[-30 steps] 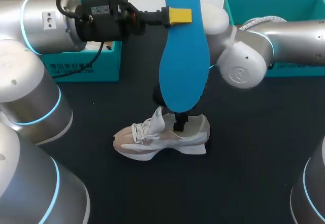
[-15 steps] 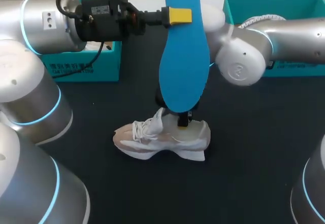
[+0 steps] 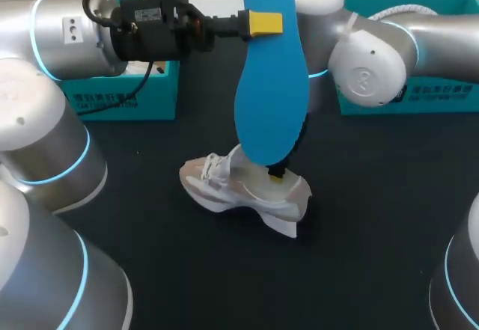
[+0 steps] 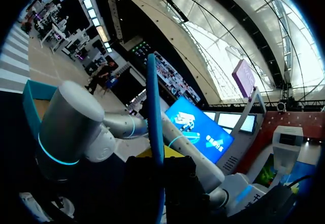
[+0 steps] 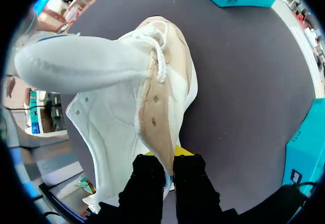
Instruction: Take the shoe out of the shoebox, open the shoe tongue, remove and reinsert the insole, then place the shoe into the shoebox
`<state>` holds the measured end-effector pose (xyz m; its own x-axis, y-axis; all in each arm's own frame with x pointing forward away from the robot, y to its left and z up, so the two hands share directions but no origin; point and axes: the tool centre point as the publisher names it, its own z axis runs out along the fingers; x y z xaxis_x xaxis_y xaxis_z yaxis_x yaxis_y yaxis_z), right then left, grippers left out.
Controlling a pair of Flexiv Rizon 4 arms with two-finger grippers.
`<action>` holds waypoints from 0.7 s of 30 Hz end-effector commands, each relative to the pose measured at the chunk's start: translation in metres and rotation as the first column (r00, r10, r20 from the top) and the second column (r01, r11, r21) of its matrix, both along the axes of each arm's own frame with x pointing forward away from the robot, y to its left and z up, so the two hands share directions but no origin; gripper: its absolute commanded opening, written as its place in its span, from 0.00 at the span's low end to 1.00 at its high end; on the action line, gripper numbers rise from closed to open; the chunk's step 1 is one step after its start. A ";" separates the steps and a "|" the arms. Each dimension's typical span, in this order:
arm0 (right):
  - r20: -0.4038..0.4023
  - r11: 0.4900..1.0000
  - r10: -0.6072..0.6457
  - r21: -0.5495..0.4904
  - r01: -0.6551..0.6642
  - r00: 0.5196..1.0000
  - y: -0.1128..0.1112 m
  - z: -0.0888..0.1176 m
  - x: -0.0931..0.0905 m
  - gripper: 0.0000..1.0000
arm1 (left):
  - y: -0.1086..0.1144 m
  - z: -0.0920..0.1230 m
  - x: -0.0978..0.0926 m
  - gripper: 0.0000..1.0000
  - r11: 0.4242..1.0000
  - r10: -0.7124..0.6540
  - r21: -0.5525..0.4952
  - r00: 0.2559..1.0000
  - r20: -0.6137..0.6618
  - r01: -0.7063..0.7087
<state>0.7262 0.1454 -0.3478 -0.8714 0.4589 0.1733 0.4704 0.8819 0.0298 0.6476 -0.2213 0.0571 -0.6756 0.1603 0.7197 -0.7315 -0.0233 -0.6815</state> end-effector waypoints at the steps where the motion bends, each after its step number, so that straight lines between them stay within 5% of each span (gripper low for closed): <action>1: -0.007 0.909 -0.304 0.299 0.292 0.953 -0.029 0.005 -0.014 0.00 | 0.000 -0.001 -0.001 0.00 1.000 0.000 0.000 1.000 0.000 0.000; 3: -0.008 0.881 -0.315 0.368 0.296 0.949 -0.026 0.007 -0.015 0.00 | 0.000 -0.001 -0.001 0.00 1.000 0.000 0.000 1.000 0.000 0.000; 19: 0.037 0.884 -0.312 0.379 0.275 0.950 -0.021 0.019 -0.020 0.00 | 0.000 -0.001 -0.001 0.00 1.000 0.000 0.000 1.000 0.000 0.000; 21: 0.055 0.853 -0.386 0.400 0.334 0.921 -0.020 0.019 -0.020 0.00 | 0.000 -0.001 -0.001 0.00 1.000 0.000 0.000 1.000 0.000 0.000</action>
<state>0.7123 0.1268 -0.3296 -0.7194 0.6263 0.3002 0.6944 0.6564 0.2948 0.6476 -0.2214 0.0571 -0.6756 0.1603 0.7197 -0.7315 -0.0233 -0.6815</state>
